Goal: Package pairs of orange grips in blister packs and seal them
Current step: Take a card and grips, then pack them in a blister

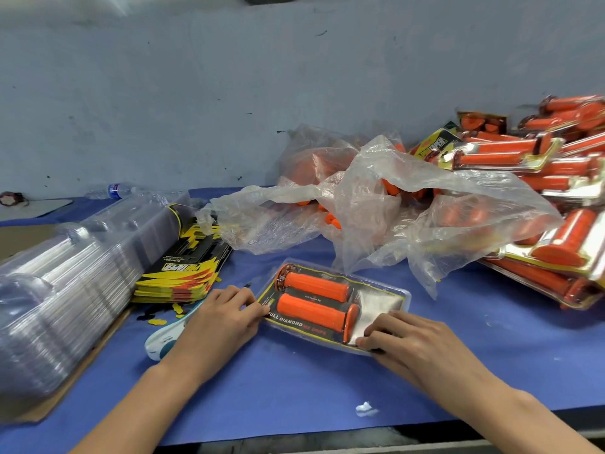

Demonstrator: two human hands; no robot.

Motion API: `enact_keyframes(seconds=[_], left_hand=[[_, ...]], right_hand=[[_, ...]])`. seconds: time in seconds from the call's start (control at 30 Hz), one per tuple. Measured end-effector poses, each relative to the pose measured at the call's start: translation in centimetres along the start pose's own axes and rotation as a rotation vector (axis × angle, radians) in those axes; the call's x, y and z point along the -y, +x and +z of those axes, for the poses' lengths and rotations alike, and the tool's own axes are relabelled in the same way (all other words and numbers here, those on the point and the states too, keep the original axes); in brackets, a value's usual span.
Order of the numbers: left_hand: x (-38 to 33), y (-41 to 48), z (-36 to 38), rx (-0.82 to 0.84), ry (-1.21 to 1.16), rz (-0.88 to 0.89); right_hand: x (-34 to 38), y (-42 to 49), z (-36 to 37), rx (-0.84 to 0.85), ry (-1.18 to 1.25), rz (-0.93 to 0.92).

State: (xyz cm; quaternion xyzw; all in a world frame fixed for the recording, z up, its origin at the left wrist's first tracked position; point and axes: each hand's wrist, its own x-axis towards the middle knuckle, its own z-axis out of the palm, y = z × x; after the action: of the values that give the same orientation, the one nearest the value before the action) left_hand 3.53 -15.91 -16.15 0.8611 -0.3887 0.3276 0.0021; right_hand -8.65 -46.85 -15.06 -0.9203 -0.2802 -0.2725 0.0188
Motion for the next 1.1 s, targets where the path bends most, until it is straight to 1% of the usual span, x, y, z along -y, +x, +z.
enact_keyframes(seconds=[0.13, 0.27, 0.37, 0.43, 0.6, 0.7, 0.77, 0.87, 0.93, 0.97, 1.03, 1.1], left_hand=[[-0.8, 0.0, -0.2, -0.005, 0.027, -0.014], [-2.4, 0.2, -0.4, -0.044, -0.014, -0.012], [-5.3, 0.7, -0.3, -0.080, -0.074, 0.110], [-6.8, 1.1, -0.3, -0.069, -0.083, 0.184], [-6.4, 1.6, -0.7, -0.097, -0.079, 0.150], [-5.9, 1.5, -0.8, -0.063, -0.099, 0.140], [-4.9, 1.2, -1.0, -0.003, -0.076, 0.062], [-1.9, -0.2, -1.7, 0.090, 0.038, -0.226], [-0.2, -1.5, -1.9, 0.160, 0.064, -0.396], [0.3, -2.0, -1.7, 0.205, 0.068, -0.456], [1.0, -2.7, -1.2, 0.279, 0.069, -0.519], [1.3, -2.8, -1.1, 0.307, 0.054, -0.610]], right_hand=[[0.1, -0.2, 0.4, -0.027, -0.002, 0.003], [0.1, -0.3, 0.6, -0.066, -0.032, -0.009], [0.6, 0.0, 1.0, -0.105, -0.037, -0.025], [0.7, 0.2, 1.1, -0.118, -0.050, -0.039], [0.4, -0.1, 1.7, -0.159, -0.041, -0.082], [0.7, -0.3, 2.4, -0.220, -0.054, -0.070], [0.8, -0.4, 2.7, -0.234, -0.052, -0.058], [0.8, -0.5, 2.8, -0.228, -0.061, -0.057], [0.8, -0.4, 2.9, -0.227, -0.086, -0.064], [0.8, -0.4, 2.9, -0.230, -0.101, -0.066], [0.9, -0.4, 2.9, -0.238, -0.117, -0.064], [1.0, -0.4, 2.9, -0.231, -0.120, -0.062]])
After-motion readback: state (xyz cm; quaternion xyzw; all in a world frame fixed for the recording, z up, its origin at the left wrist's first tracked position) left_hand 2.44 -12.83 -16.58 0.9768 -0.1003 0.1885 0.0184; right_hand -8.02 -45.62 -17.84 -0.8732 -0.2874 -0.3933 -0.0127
